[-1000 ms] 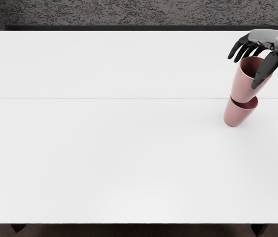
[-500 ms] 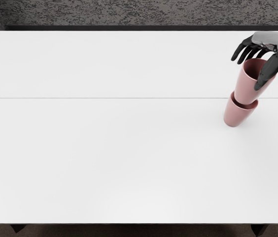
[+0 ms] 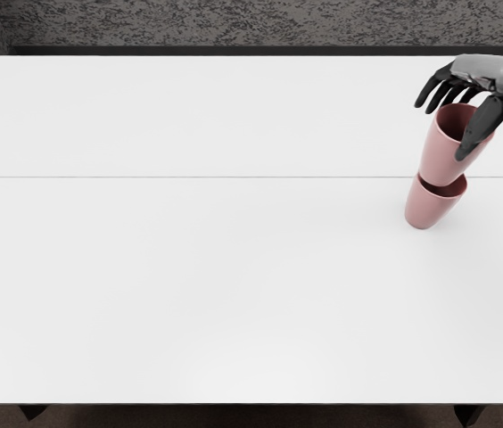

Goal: Pick up cup and place in cup with right hand

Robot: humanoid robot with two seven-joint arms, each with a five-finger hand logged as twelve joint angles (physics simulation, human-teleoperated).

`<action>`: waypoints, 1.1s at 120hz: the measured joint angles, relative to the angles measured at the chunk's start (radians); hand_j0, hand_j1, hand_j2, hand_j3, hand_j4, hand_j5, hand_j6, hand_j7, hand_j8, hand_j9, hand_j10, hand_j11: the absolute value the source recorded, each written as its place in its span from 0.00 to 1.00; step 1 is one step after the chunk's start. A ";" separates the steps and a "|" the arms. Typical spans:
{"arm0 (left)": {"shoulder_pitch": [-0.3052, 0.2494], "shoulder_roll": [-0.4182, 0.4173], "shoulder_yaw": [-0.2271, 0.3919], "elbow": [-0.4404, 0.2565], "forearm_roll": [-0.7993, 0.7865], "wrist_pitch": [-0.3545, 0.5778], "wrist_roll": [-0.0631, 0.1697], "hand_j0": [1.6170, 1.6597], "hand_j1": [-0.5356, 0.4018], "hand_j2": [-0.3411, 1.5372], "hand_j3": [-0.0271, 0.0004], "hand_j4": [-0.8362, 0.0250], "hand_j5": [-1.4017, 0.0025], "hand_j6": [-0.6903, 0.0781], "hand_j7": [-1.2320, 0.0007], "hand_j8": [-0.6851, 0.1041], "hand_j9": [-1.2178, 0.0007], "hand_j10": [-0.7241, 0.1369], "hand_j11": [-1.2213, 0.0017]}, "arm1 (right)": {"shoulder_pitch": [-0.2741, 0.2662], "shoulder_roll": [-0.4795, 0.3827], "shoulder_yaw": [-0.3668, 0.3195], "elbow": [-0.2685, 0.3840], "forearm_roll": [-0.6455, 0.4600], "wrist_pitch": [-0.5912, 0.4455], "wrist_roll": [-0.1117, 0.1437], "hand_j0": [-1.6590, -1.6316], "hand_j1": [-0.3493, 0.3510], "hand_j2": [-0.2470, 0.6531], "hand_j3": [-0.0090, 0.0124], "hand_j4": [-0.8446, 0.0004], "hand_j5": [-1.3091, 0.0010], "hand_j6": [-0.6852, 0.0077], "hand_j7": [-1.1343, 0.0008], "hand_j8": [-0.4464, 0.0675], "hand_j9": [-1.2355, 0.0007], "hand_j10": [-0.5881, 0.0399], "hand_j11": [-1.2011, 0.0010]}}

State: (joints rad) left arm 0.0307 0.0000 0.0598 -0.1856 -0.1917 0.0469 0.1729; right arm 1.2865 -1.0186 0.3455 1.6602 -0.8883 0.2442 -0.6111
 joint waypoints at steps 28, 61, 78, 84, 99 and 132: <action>0.000 0.000 0.000 0.000 0.000 0.000 0.000 0.96 0.94 0.18 0.98 0.97 1.00 0.90 1.00 0.87 1.00 0.84 1.00 | 0.000 -0.005 -0.002 0.000 0.001 0.000 0.000 0.04 0.67 0.49 0.42 0.46 0.55 0.33 0.48 0.20 0.51 0.43 0.51; 0.000 0.000 0.000 0.000 0.000 0.000 0.000 0.96 0.94 0.18 0.98 0.97 1.00 0.90 1.00 0.87 1.00 0.84 1.00 | -0.003 -0.006 0.000 0.000 0.001 -0.025 0.000 0.04 0.34 0.33 0.42 0.73 0.78 0.66 0.74 0.49 0.76 0.64 0.76; 0.000 0.000 0.000 0.000 0.000 0.000 0.000 0.96 0.94 0.18 0.98 0.97 1.00 0.90 1.00 0.87 1.00 0.84 1.00 | -0.004 -0.003 -0.001 0.000 0.001 -0.035 0.000 0.04 0.21 0.30 0.42 0.83 0.87 0.78 0.85 0.63 0.86 0.75 0.85; 0.000 0.000 0.000 0.000 0.000 0.000 0.000 0.96 0.94 0.18 0.98 0.97 1.00 0.90 1.00 0.87 1.00 0.84 1.00 | -0.005 0.001 -0.001 0.000 0.001 -0.036 0.000 0.04 0.18 0.29 0.42 0.86 0.88 0.81 0.87 0.66 0.88 0.77 0.87; 0.000 0.000 0.000 0.000 0.000 0.000 0.000 0.96 0.94 0.18 0.98 0.97 1.00 0.90 1.00 0.87 1.00 0.84 1.00 | -0.006 0.043 0.006 0.002 0.018 -0.037 0.000 0.04 0.13 0.28 0.42 0.89 0.92 0.86 0.91 0.71 0.91 0.81 0.91; 0.001 0.000 0.000 -0.001 0.000 -0.004 0.000 0.96 0.94 0.18 0.98 0.97 1.00 0.90 1.00 0.87 1.00 0.84 1.00 | -0.003 0.214 0.085 0.010 0.163 -0.025 0.000 0.04 0.07 0.27 0.42 0.94 0.95 0.91 0.95 0.77 0.95 0.86 0.95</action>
State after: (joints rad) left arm 0.0314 0.0000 0.0595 -0.1866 -0.1920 0.0433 0.1729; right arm 1.2838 -0.8043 0.4305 1.6707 -0.7254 0.2193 -0.6109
